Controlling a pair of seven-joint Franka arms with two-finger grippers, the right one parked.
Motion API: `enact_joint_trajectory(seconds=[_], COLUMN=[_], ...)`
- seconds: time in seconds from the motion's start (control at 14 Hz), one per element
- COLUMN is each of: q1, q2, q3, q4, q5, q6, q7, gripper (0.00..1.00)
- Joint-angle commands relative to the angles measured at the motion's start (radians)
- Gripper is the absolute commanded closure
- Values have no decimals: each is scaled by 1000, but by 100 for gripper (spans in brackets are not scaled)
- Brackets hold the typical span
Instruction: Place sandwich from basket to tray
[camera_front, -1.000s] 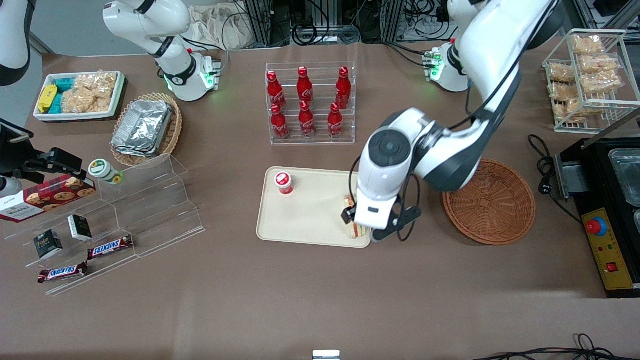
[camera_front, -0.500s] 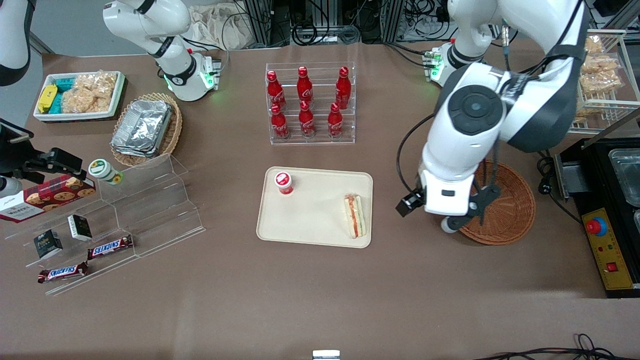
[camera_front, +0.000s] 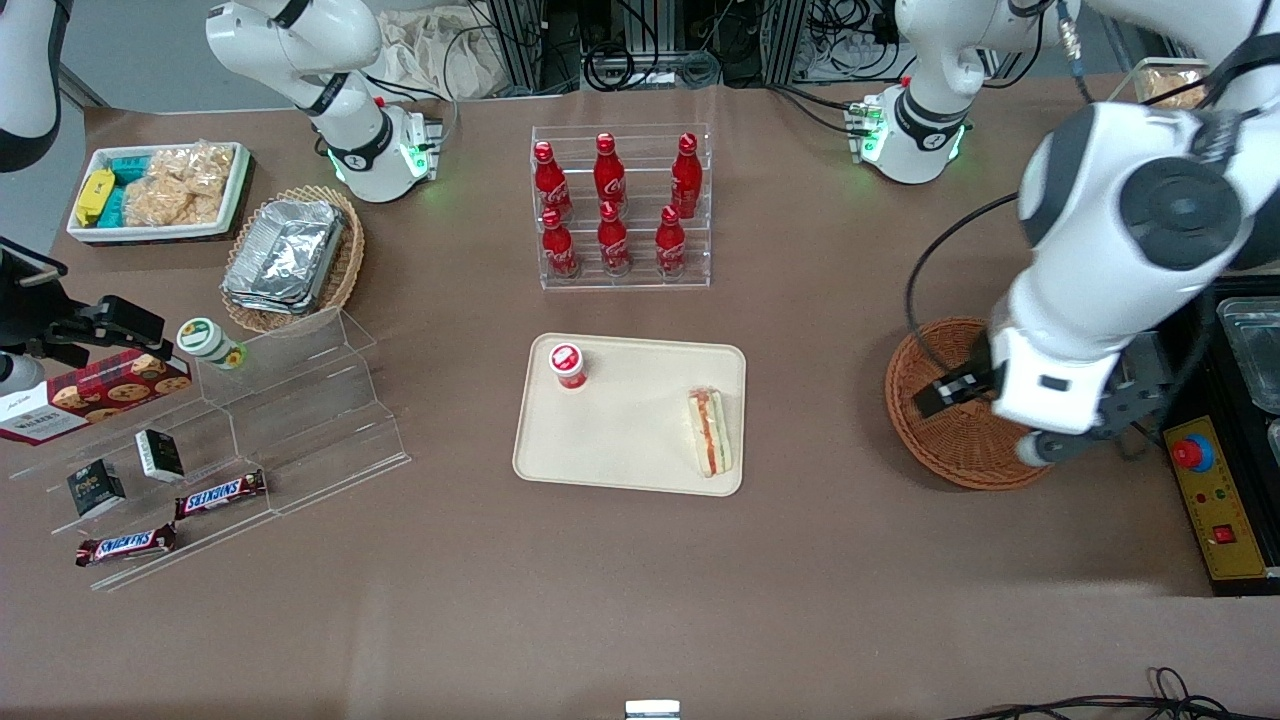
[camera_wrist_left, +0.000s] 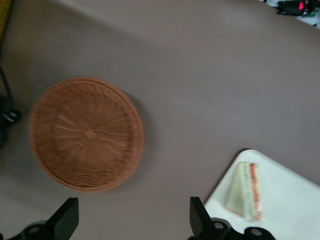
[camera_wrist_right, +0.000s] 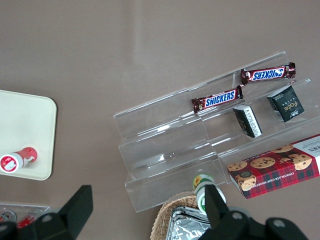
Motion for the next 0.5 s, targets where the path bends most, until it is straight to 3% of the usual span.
enact_joint_trajectory(seconds=[0.0,0.21,0.29,0.43], q1=[-4,10,81,96], q2=[-133,-204,-228,-277], q3=[76,138,124,132], q4=[-140,-218,-240,-257], q5=[-31,-31,-39,-54], q6=[-4,-3,-3,-32], q7=[177,348,398,518], gripper=[0,0,0,0])
